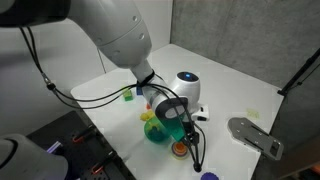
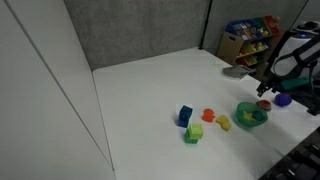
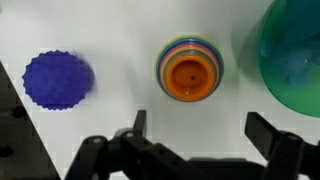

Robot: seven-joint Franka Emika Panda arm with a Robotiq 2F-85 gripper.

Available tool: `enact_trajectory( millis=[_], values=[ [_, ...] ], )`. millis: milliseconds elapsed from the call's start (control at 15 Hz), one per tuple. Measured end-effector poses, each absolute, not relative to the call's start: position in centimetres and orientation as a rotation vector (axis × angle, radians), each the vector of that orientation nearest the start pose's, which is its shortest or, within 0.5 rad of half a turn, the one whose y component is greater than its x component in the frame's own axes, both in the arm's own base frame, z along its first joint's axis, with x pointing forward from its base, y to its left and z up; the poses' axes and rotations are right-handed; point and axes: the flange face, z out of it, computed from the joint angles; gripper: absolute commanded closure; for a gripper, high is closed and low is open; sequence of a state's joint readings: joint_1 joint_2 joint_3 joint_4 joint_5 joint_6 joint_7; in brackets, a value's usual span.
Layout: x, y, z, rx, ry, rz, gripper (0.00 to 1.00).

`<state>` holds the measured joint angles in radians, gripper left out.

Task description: Put the small cups onto the stack of cups

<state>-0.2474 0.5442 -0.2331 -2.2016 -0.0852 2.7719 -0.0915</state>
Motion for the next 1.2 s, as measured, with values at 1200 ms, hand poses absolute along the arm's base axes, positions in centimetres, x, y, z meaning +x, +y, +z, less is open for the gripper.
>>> enact_trajectory(
  millis=[1200],
  values=[
    [44.4, -16.6, 33.0, -3.241, 0.402, 0.161, 0.0]
  ],
)
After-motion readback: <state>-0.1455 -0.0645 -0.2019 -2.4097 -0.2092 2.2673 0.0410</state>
